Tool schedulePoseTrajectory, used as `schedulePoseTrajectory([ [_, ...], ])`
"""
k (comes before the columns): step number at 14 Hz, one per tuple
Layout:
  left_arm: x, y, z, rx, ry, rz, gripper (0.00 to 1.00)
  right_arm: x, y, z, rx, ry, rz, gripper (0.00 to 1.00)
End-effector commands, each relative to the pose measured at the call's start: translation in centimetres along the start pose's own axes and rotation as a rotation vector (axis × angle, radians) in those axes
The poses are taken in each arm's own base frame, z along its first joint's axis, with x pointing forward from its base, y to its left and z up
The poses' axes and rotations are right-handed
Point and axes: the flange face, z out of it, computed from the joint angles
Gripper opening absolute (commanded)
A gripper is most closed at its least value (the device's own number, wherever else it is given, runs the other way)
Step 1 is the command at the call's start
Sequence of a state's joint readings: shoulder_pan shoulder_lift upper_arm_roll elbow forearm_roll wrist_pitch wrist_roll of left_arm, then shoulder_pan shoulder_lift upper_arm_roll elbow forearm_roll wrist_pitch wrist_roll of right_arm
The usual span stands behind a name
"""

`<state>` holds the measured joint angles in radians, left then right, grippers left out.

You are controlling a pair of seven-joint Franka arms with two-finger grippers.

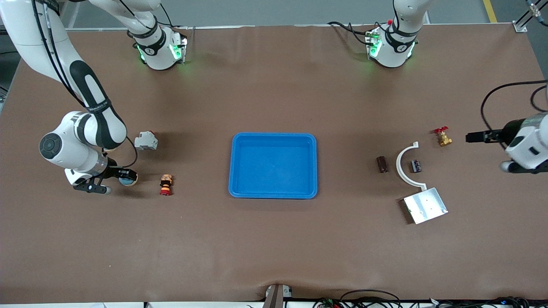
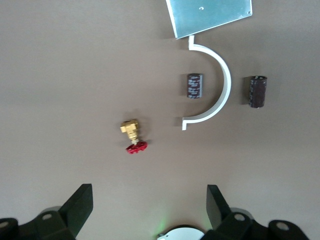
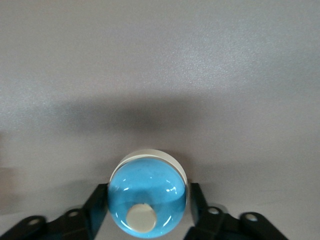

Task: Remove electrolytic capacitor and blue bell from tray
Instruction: 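Lower the bell beside the first bell while the left gripper withdraws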

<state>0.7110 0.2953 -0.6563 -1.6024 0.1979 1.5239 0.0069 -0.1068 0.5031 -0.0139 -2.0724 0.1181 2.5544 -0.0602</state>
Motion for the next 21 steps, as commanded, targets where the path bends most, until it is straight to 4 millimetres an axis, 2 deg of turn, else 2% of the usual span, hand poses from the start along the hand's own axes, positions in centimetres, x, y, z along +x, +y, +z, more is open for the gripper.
schedulePoseTrajectory([
  [1, -2.3, -0.7, -1.6, -0.019, 0.015, 0.022, 1.00, 0.6, 0.3, -0.3, 0.012, 0.005, 0.003, 1.00],
  [2, -2.7, -1.2, -2.1, -0.047, 0.028, 0.012, 1.00, 0.7, 0.3, -0.3, 0.012, 0.007, 0.003, 1.00],
  [6, -3.8, -0.7, -4.4, -0.076, 0.074, -0.001, 1.00, 0.7, 0.3, -0.4, 0.012, 0.008, 0.000, 1.00],
  [9, -3.8, -0.8, -4.7, -0.079, 0.080, -0.007, 1.00, 0.8, 0.1, -0.6, 0.012, 0.011, -0.003, 1.00],
  [11, -3.5, -0.4, -4.7, -0.069, 0.080, -0.008, 1.00, 0.9, -0.3, -1.5, 0.013, 0.020, -0.010, 1.00],
  [14, -3.6, 0.4, -5.3, -0.058, 0.088, -0.017, 1.00, 1.6, -0.8, -4.2, 0.022, -0.023, -0.022, 1.00],
  [17, -4.1, 0.6, -5.9, -0.053, 0.094, -0.036, 1.00, 2.3, -1.2, -8.3, 0.023, -0.067, -0.044, 1.00],
  [21, -4.0, 2.8, -6.5, -0.008, 0.101, -0.033, 1.00, 2.6, -1.2, -13.2, -0.021, -0.043, -0.113, 1.00],
])
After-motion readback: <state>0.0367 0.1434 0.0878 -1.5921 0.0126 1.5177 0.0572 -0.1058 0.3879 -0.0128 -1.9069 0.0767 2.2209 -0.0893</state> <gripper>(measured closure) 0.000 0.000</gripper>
